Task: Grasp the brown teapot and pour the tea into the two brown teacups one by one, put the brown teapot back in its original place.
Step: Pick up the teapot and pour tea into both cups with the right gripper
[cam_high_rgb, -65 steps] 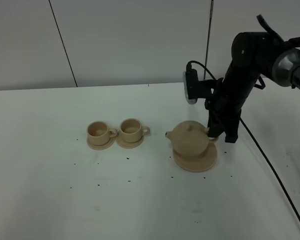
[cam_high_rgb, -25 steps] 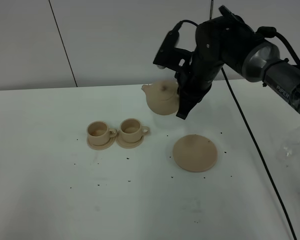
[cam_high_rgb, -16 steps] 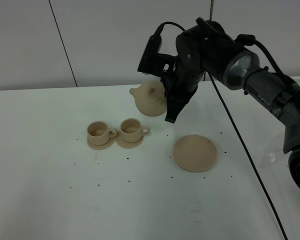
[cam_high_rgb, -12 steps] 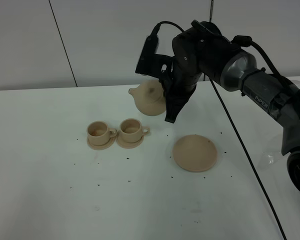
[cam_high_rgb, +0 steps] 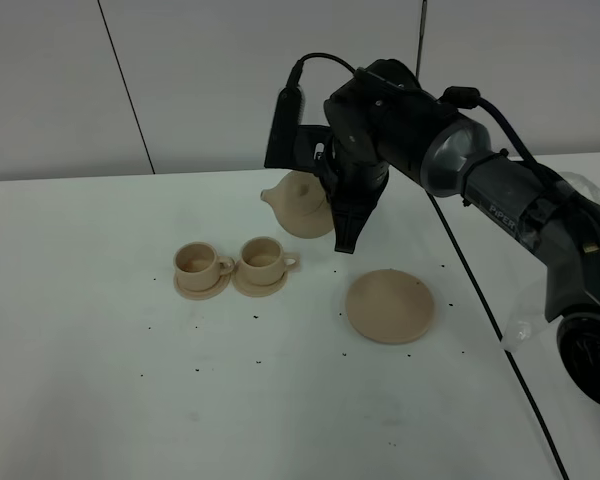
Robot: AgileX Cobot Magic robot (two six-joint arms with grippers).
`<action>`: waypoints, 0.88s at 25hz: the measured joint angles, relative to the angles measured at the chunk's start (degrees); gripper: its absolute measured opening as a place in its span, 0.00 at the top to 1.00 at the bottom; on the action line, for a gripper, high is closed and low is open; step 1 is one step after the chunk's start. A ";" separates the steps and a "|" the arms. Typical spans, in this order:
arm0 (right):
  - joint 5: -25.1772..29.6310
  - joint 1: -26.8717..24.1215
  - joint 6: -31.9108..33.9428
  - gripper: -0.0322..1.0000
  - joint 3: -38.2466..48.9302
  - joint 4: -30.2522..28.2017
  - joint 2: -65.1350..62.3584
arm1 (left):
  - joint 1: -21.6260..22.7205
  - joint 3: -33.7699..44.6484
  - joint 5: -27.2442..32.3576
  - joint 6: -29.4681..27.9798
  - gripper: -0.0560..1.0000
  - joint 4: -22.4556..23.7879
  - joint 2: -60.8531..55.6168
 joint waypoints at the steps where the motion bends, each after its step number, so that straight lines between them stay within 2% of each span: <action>1: -0.09 0.27 -0.11 0.88 0.00 -0.24 0.01 | 0.00 0.00 0.00 0.00 0.44 0.00 0.00; 22: -11.82 4.86 -1.33 0.88 0.00 -5.14 2.55 | 0.00 0.00 0.00 0.00 0.44 0.00 0.00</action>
